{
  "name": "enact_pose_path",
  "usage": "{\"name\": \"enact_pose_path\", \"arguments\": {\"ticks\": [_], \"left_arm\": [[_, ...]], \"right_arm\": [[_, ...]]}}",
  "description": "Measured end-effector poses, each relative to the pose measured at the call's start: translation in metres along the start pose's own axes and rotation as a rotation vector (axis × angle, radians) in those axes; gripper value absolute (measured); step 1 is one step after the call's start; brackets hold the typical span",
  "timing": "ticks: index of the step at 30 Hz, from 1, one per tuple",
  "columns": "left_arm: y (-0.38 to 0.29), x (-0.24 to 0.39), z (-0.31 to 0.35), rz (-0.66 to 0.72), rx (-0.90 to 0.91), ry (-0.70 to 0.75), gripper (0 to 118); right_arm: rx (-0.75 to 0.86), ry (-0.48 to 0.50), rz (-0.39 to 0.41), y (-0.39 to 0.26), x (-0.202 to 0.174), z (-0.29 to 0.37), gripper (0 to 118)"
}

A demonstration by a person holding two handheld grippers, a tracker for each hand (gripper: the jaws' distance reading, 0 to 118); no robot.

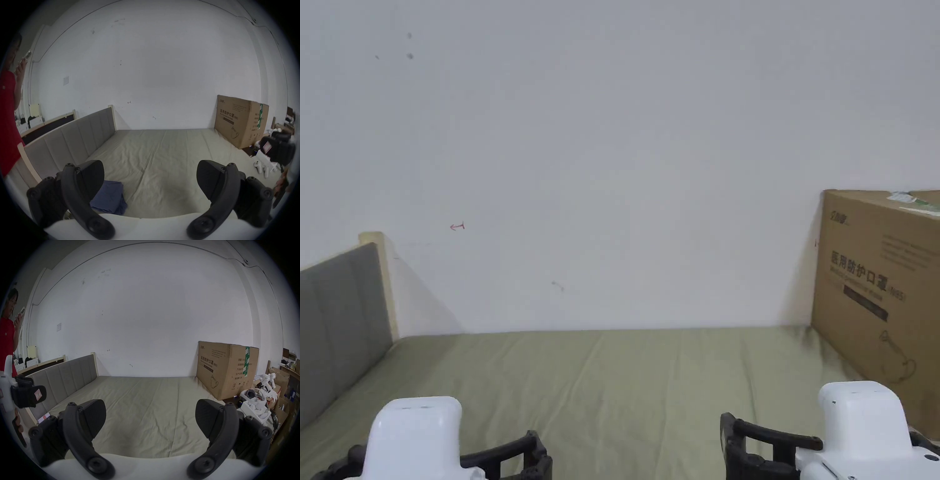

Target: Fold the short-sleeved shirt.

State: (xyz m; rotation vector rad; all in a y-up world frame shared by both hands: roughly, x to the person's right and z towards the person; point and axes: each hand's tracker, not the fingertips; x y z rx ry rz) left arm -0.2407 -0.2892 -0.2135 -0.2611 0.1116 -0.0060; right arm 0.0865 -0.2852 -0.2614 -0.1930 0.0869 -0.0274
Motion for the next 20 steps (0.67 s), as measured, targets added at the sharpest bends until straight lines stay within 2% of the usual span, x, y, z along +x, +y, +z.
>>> {"name": "enact_pose_path", "arguments": {"ticks": [2,5,9,16,20], "left_arm": [[0.004,-0.006,-0.001,0.021,-0.01,-0.028,115],[0.007,-0.004,0.001,0.069,0.022,0.026,115],[0.013,0.001,0.001,-0.008,0.032,0.049,115],[0.009,0.009,-0.002,-0.031,0.043,0.014,115],[0.007,0.014,0.003,-0.073,0.093,0.059,115]], "right_arm": [[-0.014,0.008,-0.008,-0.002,0.004,-0.005,112],[-0.023,0.01,-0.018,-0.005,0.005,-0.008,112],[-0.032,0.012,-0.016,-0.007,0.004,-0.011,112],[-0.037,0.017,-0.013,-0.01,0.0,-0.012,112],[-0.033,0.011,-0.015,-0.009,0.0,-0.011,112]]}}
